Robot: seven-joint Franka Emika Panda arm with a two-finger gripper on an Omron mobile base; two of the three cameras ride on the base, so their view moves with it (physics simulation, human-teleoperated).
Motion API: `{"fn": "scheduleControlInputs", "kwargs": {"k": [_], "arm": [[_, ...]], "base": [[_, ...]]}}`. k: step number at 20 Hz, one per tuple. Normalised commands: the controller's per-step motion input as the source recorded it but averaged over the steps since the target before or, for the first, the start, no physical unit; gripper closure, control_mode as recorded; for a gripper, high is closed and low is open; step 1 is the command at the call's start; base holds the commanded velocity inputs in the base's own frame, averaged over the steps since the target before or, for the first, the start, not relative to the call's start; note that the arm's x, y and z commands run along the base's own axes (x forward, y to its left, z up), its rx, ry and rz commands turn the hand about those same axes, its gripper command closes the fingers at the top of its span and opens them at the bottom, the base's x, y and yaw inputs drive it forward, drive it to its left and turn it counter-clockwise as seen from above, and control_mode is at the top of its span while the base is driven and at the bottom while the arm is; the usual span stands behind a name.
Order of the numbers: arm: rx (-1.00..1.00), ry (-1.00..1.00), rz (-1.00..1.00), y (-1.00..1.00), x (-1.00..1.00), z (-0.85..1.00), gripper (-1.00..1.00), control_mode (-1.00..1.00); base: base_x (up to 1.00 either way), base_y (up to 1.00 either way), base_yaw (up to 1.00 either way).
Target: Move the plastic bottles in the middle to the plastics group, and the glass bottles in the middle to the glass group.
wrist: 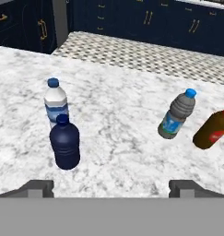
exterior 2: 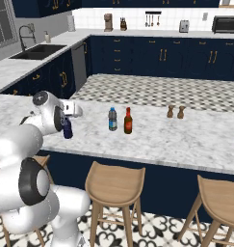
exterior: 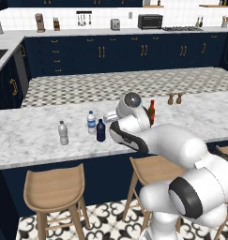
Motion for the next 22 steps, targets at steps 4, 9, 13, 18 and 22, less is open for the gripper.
{"fn": "scheduleControlInputs", "kwargs": {"k": [4, 9, 13, 18, 22], "arm": [[0.00, 0.07, -0.15, -0.41, 0.00, 0.99, -1.00, -1.00], [0.00, 0.18, -0.16, -0.38, 0.07, 0.38, -1.00, -1.00], [0.01, 0.05, -0.11, -0.21, -0.01, -0.39, -1.00, -1.00], [0.03, 0.11, -0.13, -0.32, 0.00, -0.43, -1.00, -1.00], [0.10, 0.05, -0.16, -0.47, 0.03, -0.34, -1.00, -1.00]], "base": [[0.00, 0.00, 0.00], [0.00, 0.00, 0.00], [0.00, 0.00, 0.00], [0.00, 0.00, 0.00], [0.00, 0.00, 0.00]]}}
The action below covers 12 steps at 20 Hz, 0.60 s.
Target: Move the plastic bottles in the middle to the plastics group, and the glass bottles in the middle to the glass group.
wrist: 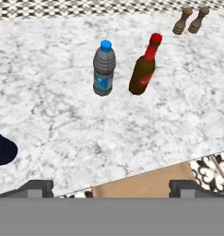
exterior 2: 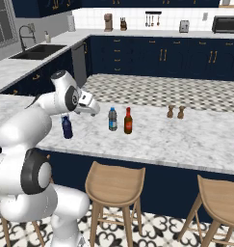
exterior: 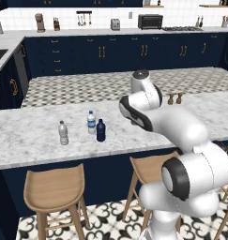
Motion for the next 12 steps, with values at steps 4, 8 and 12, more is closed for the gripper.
{"fn": "scheduleControlInputs", "kwargs": {"k": [4, 8, 12], "arm": [[0.10, 0.00, -0.20, -0.38, 0.22, -0.28, -1.00, -1.00], [0.06, 0.00, -0.23, -0.15, 0.54, 0.00, -1.00, -1.00], [0.03, 0.00, -0.25, 0.00, 0.58, 0.00, -1.00, -1.00]], "base": [[0.00, 0.00, 0.00], [0.00, 0.00, 0.00], [0.00, 0.00, 0.00]]}}
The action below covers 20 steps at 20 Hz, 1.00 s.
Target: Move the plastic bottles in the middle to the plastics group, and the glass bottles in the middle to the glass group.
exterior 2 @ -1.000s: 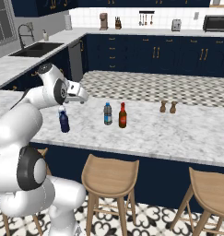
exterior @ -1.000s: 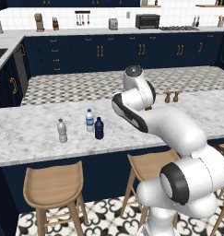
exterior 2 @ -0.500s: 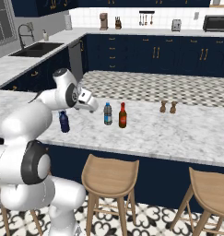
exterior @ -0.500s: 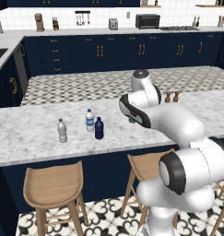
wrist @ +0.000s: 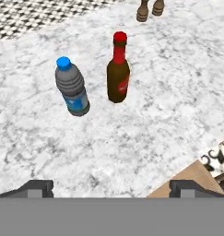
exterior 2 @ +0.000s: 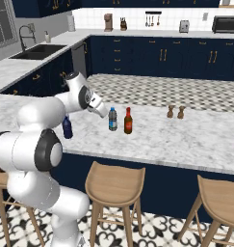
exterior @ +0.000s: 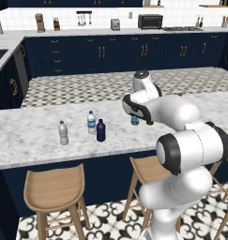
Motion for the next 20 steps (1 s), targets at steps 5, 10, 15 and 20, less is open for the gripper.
{"fn": "scheduleControlInputs", "kwargs": {"k": [5, 10, 15, 20], "arm": [[0.15, 0.00, -0.13, -0.20, 0.17, 0.09, -1.00, -1.00], [0.26, 0.00, -0.09, -0.27, 0.06, 0.04, -1.00, -1.00], [0.06, 0.00, -0.02, 0.00, 0.00, 0.00, -1.00, -1.00], [0.00, 0.00, -0.06, 0.00, 0.27, -0.03, -1.00, -1.00]], "base": [[0.00, 0.00, 0.00], [0.00, 0.00, 0.00], [0.00, 0.00, 0.00], [0.00, 0.00, 0.00]]}}
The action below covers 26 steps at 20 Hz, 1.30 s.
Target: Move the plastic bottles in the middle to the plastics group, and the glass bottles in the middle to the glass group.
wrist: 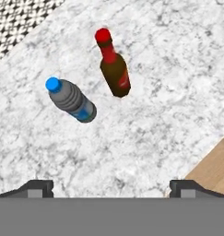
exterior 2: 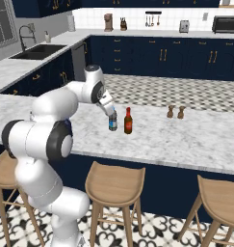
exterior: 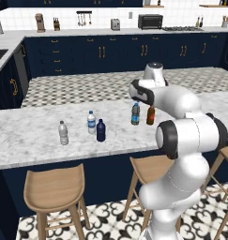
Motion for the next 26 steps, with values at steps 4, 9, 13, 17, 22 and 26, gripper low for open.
{"fn": "scheduleControlInputs", "kwargs": {"k": [4, 9, 13, 17, 22, 26], "arm": [[0.00, 0.00, -0.07, 0.00, 0.33, -0.07, -1.00, -1.00], [0.00, 0.00, -0.03, 0.00, 0.21, -0.17, -1.00, -1.00], [0.03, 0.00, 0.00, 0.00, 0.35, -0.11, -1.00, -1.00], [0.05, 0.00, 0.00, 0.00, 0.35, -0.12, -1.00, -1.00], [0.02, 0.00, 0.00, 0.00, 0.11, 0.00, -1.00, -1.00], [0.00, 0.02, 0.00, 0.00, 0.16, -0.07, -1.00, -1.00]], "base": [[0.00, 0.00, 0.00], [0.00, 0.00, 0.00], [0.00, 0.00, 0.00], [0.00, 0.00, 0.00], [0.00, 0.00, 0.00], [0.00, 0.00, 0.00]]}}
